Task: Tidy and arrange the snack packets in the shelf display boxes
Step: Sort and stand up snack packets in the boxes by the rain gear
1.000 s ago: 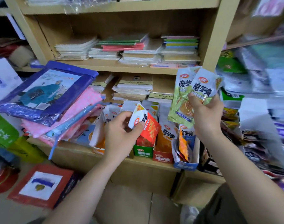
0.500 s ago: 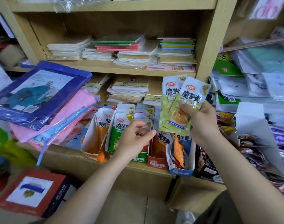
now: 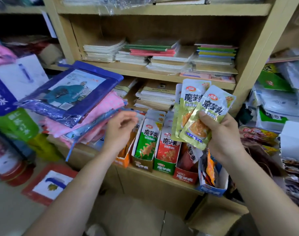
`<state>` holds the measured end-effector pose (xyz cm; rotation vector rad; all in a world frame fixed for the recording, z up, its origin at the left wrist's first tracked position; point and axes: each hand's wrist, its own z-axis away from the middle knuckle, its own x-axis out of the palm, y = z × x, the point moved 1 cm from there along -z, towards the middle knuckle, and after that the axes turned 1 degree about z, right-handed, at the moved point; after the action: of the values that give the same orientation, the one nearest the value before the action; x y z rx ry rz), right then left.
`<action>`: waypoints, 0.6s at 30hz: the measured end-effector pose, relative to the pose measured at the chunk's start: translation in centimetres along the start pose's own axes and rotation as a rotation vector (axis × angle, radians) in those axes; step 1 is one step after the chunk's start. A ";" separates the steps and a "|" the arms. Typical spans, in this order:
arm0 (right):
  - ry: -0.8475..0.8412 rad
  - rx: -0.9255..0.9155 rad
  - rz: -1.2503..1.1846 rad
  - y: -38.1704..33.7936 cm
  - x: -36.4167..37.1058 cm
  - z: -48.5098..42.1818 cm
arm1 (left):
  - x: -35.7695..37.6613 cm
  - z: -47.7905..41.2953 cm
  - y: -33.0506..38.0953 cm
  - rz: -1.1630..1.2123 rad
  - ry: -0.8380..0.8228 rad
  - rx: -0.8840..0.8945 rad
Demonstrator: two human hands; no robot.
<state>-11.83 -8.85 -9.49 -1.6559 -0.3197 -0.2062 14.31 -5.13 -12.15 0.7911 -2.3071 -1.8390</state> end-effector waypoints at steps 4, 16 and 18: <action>0.020 -0.054 0.061 0.9 1.5 -0.2 | -2.5 -1.5 -3.2 -0.152 -0.027 -0.030; 0.107 -0.190 0.378 3.0 2.7 -0.5 | 2.5 -1.7 -5.2 -1.031 -0.326 0.267; 0.099 -0.184 0.407 3.3 2.4 -0.7 | 2.9 -2.1 -5.1 -1.095 -0.320 0.320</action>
<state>-8.40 -9.60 -11.74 -1.8468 0.1177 -0.0103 14.35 -9.02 -16.98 2.3145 -2.6251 -1.9876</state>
